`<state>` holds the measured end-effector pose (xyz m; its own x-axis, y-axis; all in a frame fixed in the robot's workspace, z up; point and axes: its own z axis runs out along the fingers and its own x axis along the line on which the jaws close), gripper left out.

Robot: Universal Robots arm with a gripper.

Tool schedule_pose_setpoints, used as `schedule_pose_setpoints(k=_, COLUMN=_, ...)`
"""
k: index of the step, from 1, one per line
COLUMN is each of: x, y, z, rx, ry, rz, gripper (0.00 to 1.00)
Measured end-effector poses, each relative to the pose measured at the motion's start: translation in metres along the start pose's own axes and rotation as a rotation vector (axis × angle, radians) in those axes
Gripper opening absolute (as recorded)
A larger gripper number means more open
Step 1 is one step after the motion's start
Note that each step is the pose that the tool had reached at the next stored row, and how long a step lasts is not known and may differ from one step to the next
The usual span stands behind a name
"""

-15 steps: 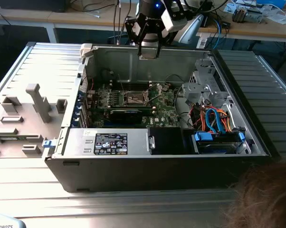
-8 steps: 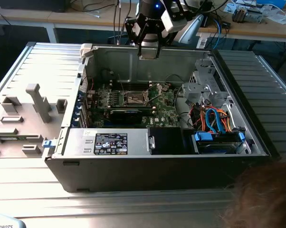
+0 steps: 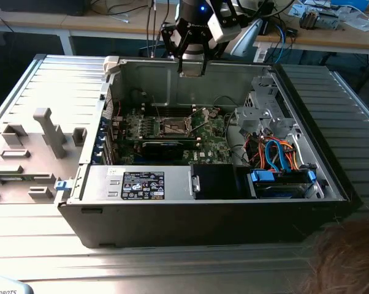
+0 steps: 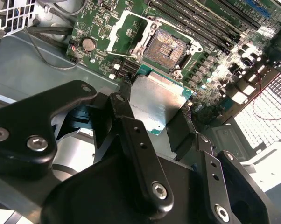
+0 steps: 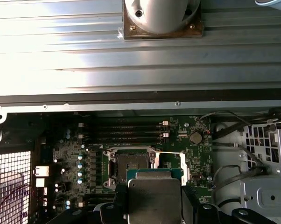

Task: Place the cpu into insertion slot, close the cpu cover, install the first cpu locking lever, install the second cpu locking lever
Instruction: 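Place the cpu into insertion slot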

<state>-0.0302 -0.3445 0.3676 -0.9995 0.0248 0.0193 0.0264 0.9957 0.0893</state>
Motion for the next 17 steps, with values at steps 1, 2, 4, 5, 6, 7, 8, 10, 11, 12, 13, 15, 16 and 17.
schedule_pose_setpoints(k=1, x=0.0, y=0.0, z=0.0002, rx=0.0, ry=0.0, rz=0.0, gripper=0.55)
schedule_pose_setpoints(k=2, x=0.0, y=0.0, z=0.0004, rx=0.0, ry=0.0, rz=0.0, gripper=0.55)
schedule_pose_setpoints(k=4, x=0.0, y=-0.0001, z=0.0006, rx=0.0, ry=0.0, rz=0.0, gripper=0.55)
schedule_pose_setpoints(k=5, x=0.0, y=-0.0001, z=0.0008, rx=0.0, ry=0.0, rz=0.0, gripper=0.55)
schedule_pose_setpoints(k=6, x=0.0, y=-0.0001, z=0.001, rx=0.0, ry=0.0, rz=0.0, gripper=0.55)
schedule_pose_setpoints(k=7, x=0.0, y=-0.0001, z=0.0011, rx=0.0, ry=0.0, rz=0.0, gripper=0.55)
schedule_pose_setpoints(k=8, x=-0.0001, y=-0.0002, z=0.0023, rx=0.0, ry=0.0, rz=0.0, gripper=0.55)
schedule_pose_setpoints(k=10, x=-0.0001, y=-0.0003, z=0.0035, rx=0.0, ry=0.0, rz=0.0, gripper=0.55)
schedule_pose_setpoints(k=11, x=-0.0001, y=-0.0003, z=0.0036, rx=0.0, ry=0.0, rz=0.0, gripper=0.55)
schedule_pose_setpoints(k=12, x=-0.0001, y=-0.0003, z=0.0039, rx=0.0, ry=0.0, rz=0.0, gripper=0.55)
schedule_pose_setpoints(k=13, x=-0.0001, y=-0.0003, z=0.0039, rx=0.0001, ry=0.0, rz=0.0, gripper=0.55)
schedule_pose_setpoints(k=15, x=-0.0001, y=-0.0004, z=0.0045, rx=0.0, ry=0.0, rz=0.0, gripper=0.55)
schedule_pose_setpoints(k=16, x=-0.0001, y=-0.0004, z=0.0046, rx=0.0, ry=0.0, rz=0.0, gripper=0.55)
schedule_pose_setpoints(k=17, x=-0.0001, y=-0.0004, z=0.0047, rx=0.0, ry=0.0, rz=0.0, gripper=0.55)
